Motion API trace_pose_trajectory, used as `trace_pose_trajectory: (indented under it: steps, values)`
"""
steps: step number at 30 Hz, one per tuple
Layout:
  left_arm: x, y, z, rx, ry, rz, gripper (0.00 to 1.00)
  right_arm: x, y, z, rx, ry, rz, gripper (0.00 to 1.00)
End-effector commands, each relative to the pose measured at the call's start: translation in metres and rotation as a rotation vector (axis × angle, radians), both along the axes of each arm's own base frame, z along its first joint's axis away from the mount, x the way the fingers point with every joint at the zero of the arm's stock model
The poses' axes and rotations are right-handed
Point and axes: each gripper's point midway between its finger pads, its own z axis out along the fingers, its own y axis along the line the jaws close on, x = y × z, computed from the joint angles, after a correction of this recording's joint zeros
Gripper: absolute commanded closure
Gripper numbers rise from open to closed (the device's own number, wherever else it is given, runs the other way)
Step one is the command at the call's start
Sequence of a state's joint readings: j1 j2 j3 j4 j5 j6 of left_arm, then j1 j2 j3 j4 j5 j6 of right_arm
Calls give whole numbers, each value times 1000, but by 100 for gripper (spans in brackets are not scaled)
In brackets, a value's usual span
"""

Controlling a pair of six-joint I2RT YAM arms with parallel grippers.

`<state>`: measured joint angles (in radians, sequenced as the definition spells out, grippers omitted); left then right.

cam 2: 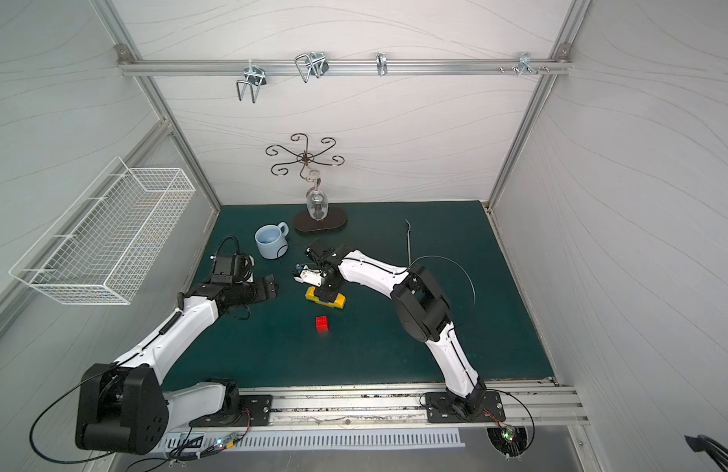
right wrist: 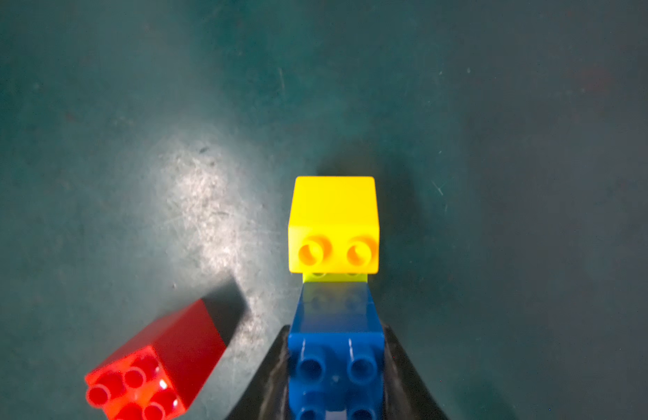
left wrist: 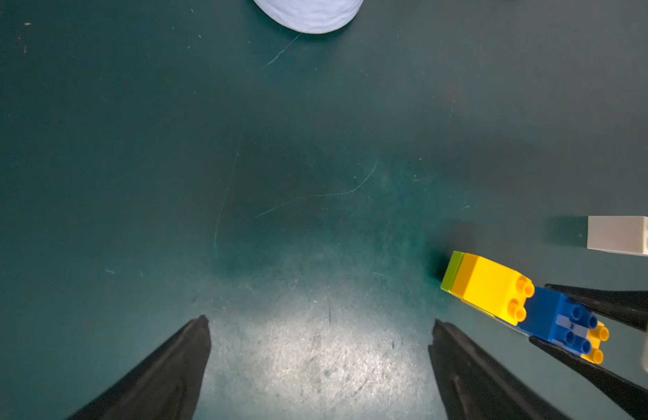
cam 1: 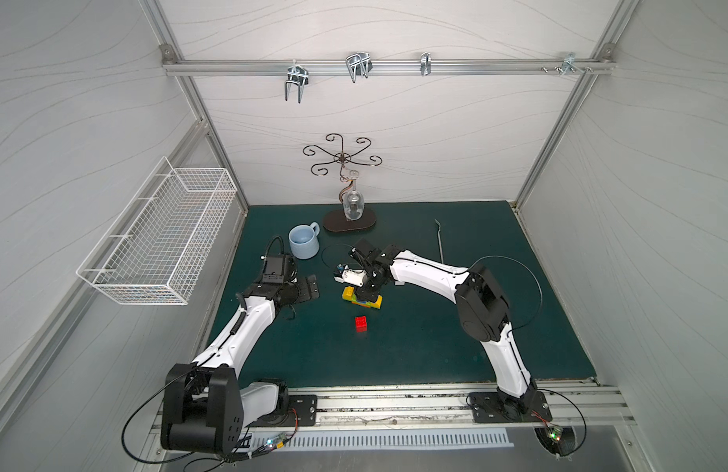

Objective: Assemble a fork with lego
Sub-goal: Move the lego brick at the center of the board.

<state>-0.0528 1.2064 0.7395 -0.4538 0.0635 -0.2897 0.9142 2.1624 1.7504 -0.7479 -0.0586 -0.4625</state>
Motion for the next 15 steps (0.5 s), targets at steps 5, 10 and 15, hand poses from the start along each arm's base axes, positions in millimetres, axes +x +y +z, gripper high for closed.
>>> trace_pose_trajectory:
  steps: [5, 10, 15]
  values:
    - [9, -4, 6, -19, -36, -19, 1, -33, -94, -36, -267, 165, 52, 100]
    - [10, -5, 6, -25, -38, -24, 1, -42, -109, -26, -245, 184, 78, 100]
    - [10, -7, 6, -36, -39, -33, 1, -46, -119, -22, -232, 178, 97, 100]
